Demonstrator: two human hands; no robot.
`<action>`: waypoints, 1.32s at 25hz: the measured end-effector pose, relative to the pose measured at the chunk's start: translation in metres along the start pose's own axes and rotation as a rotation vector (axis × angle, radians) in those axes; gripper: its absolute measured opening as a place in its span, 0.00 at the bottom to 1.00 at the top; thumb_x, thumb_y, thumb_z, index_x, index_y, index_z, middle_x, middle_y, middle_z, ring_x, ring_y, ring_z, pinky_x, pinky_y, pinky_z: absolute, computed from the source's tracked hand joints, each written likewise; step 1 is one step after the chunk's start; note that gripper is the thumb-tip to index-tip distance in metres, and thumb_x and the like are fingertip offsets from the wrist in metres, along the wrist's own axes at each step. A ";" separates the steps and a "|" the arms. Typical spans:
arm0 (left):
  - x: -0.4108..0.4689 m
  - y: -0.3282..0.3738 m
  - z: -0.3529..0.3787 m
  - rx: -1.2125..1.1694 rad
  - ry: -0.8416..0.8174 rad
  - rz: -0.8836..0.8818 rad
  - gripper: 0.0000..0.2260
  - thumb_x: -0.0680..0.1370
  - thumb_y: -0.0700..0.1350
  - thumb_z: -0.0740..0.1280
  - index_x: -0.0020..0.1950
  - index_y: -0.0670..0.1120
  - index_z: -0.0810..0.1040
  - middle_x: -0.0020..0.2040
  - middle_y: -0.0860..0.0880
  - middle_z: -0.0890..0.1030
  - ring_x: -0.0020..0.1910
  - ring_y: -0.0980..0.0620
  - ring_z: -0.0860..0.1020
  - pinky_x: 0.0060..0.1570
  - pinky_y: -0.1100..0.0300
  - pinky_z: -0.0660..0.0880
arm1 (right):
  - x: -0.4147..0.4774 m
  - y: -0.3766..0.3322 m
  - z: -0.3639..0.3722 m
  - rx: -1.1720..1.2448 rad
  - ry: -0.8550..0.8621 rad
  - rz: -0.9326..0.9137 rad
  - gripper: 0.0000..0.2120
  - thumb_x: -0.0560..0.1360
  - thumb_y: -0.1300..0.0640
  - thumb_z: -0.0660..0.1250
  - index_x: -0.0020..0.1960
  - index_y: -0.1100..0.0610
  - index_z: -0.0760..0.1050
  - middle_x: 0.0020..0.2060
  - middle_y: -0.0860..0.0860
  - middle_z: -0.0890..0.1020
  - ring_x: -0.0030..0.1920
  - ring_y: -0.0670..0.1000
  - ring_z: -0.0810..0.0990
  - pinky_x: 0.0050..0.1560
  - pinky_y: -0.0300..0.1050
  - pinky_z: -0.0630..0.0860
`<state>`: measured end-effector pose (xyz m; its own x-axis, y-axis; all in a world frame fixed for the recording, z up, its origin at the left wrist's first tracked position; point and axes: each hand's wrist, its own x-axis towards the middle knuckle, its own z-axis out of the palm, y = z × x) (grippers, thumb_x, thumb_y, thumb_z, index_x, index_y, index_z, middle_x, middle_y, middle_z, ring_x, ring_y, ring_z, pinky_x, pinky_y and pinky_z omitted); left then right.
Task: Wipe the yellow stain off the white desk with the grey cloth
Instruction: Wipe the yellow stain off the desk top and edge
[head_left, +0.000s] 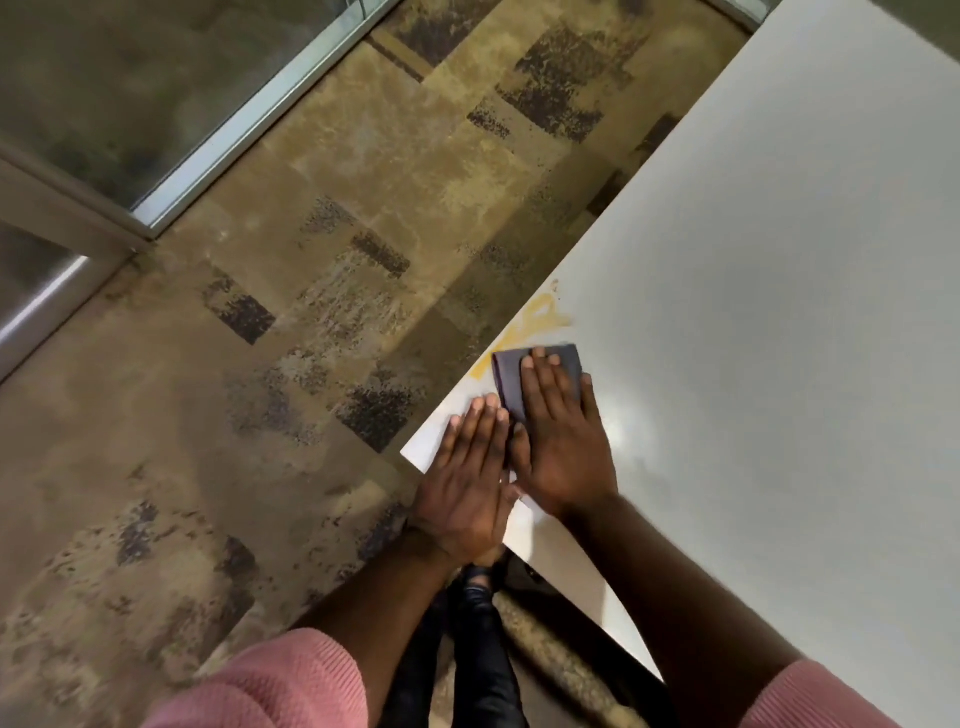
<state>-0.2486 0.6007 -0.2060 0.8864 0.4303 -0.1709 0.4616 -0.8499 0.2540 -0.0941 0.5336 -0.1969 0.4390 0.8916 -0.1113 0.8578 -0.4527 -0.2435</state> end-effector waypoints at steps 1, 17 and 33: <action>-0.004 -0.004 -0.001 -0.003 0.001 -0.007 0.34 0.84 0.59 0.48 0.82 0.37 0.49 0.83 0.38 0.47 0.83 0.40 0.50 0.81 0.44 0.47 | -0.017 0.002 -0.001 -0.013 -0.025 -0.029 0.33 0.83 0.48 0.54 0.84 0.60 0.54 0.84 0.56 0.55 0.84 0.55 0.50 0.81 0.63 0.53; -0.013 -0.028 -0.002 -0.015 0.015 -0.167 0.37 0.84 0.63 0.49 0.82 0.36 0.49 0.83 0.37 0.49 0.83 0.41 0.46 0.80 0.43 0.47 | 0.013 0.004 -0.013 0.010 -0.049 -0.029 0.33 0.83 0.46 0.52 0.84 0.58 0.53 0.84 0.55 0.54 0.84 0.55 0.49 0.81 0.63 0.52; -0.028 -0.028 -0.017 -0.513 0.335 -0.503 0.28 0.86 0.51 0.48 0.83 0.40 0.47 0.84 0.43 0.45 0.83 0.46 0.44 0.81 0.46 0.41 | 0.021 -0.072 0.010 -0.005 -0.140 -0.233 0.36 0.82 0.46 0.56 0.84 0.60 0.50 0.84 0.59 0.53 0.84 0.56 0.46 0.81 0.65 0.48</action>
<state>-0.2856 0.6181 -0.1927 0.4932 0.8633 -0.1068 0.6965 -0.3184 0.6431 -0.1489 0.5848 -0.1910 0.1888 0.9644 -0.1854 0.9327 -0.2352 -0.2735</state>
